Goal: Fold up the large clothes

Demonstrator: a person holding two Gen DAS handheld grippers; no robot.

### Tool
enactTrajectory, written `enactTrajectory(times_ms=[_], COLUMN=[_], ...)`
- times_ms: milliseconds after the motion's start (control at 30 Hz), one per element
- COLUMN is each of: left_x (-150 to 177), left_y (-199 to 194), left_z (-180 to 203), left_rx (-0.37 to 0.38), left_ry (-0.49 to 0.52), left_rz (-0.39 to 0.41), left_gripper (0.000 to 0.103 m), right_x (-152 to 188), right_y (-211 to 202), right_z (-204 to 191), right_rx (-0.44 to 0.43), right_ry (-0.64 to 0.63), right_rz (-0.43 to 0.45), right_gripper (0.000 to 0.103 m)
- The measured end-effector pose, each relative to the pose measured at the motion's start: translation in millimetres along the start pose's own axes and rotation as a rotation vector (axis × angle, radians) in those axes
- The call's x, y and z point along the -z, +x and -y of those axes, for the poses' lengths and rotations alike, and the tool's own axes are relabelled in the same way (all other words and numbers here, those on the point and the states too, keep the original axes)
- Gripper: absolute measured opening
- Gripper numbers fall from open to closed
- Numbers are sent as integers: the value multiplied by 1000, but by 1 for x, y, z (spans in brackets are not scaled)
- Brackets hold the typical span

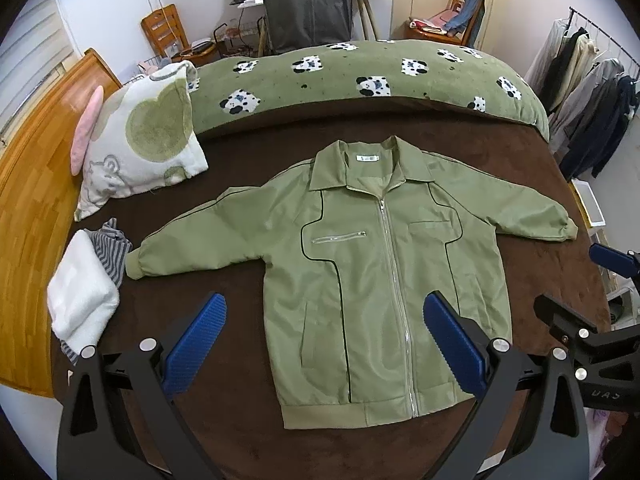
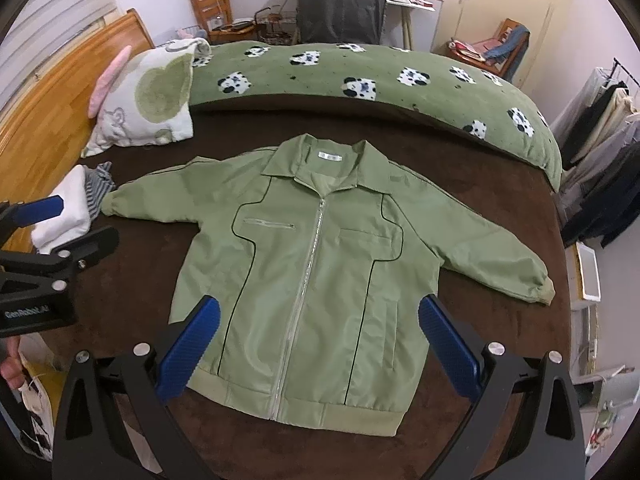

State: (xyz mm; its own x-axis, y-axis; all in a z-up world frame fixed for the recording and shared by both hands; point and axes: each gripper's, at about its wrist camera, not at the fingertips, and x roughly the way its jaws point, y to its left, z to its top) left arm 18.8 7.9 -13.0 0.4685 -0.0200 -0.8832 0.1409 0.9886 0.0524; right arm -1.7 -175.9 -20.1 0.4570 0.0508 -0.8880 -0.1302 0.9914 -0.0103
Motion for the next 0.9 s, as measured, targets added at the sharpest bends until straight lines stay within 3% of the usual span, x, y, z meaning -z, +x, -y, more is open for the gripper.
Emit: enactTrajectory(times_ms=[233,433,700,900], left_x=[0,-4,25,64], left_y=[12,34,134,237], left_z=[-31,-100,-222,-305], left_rx=[15,-1,-7,131], left_ry=[-41,-161,-357,-599], left_rz=[-19,1,23,86], left_gripper=[97,97,97,97], right_x=[-15,-53,-88,-101], right_y=[14,48,170,281], right_z=[-20,-63,-153,-215], right_rx=[-1,-22,-75,-81], right_ry=[-10,-77,-211,-276], right_rz=[-11,11,21,28], right_gripper=[97,97,97,97])
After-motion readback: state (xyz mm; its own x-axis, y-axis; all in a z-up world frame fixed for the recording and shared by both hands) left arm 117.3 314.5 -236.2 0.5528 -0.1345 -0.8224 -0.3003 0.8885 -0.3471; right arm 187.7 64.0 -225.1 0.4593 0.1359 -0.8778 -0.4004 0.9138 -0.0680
